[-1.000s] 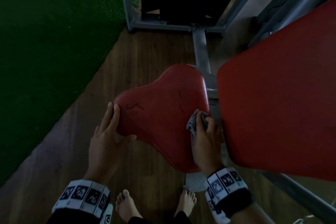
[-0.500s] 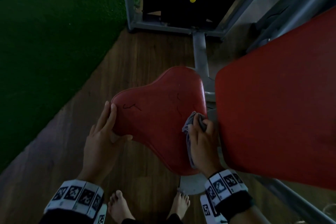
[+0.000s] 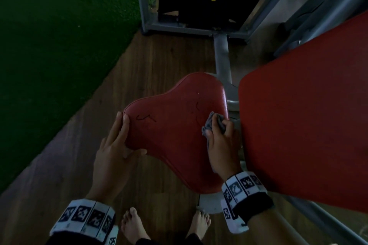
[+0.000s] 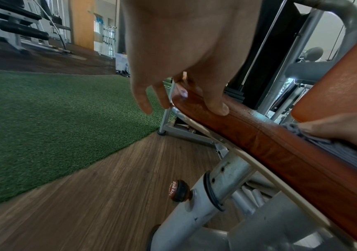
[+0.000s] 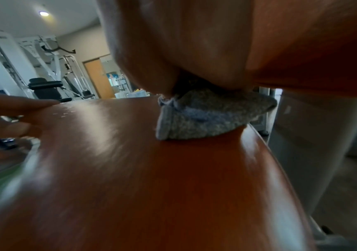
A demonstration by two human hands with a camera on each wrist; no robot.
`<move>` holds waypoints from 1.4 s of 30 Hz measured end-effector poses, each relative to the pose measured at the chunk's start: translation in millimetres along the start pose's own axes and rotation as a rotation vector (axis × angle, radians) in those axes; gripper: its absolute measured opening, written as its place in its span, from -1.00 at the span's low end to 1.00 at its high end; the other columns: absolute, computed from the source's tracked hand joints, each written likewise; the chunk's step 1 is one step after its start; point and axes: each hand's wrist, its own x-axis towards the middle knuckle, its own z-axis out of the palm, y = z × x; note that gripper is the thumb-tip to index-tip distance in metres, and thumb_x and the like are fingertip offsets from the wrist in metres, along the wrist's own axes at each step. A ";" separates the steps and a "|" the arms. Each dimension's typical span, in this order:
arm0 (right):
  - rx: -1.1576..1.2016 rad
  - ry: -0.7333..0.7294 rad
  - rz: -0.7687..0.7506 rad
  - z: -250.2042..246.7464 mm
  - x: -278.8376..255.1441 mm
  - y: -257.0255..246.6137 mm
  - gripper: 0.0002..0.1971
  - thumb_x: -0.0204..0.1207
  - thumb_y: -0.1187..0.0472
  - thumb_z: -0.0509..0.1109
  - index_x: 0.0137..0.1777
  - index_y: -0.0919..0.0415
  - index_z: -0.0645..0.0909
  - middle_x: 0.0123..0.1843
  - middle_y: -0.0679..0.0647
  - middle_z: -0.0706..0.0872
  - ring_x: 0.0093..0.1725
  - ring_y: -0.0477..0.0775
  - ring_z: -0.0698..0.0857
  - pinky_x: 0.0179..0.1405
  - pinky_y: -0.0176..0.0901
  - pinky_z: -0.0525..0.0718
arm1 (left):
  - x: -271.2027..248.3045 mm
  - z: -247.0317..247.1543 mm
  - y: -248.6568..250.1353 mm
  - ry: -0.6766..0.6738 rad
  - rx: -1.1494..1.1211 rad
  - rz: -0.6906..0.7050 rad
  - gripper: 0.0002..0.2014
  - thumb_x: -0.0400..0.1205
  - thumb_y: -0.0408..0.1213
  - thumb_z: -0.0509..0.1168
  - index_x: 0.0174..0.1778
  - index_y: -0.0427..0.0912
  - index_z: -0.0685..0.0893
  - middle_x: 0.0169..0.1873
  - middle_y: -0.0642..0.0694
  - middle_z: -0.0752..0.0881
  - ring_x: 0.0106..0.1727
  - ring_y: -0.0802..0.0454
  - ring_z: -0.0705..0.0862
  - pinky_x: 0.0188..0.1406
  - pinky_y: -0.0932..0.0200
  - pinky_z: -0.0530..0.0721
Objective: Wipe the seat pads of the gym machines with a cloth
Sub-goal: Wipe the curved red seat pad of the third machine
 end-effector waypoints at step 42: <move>-0.060 -0.106 -0.199 -6.2 -18.5 -13.2 -0.45 0.62 -0.04 0.10 0.62 -0.01 0.28 0.39 0.07 0.42 0.29 0.18 0.46 0.15 0.13 0.63 | 6.5 1.7 8.5 -0.104 0.067 -0.119 0.08 0.49 0.01 0.48 0.67 0.29 -0.24 0.67 0.25 -0.22 0.61 -0.29 0.27 0.35 -0.45 0.45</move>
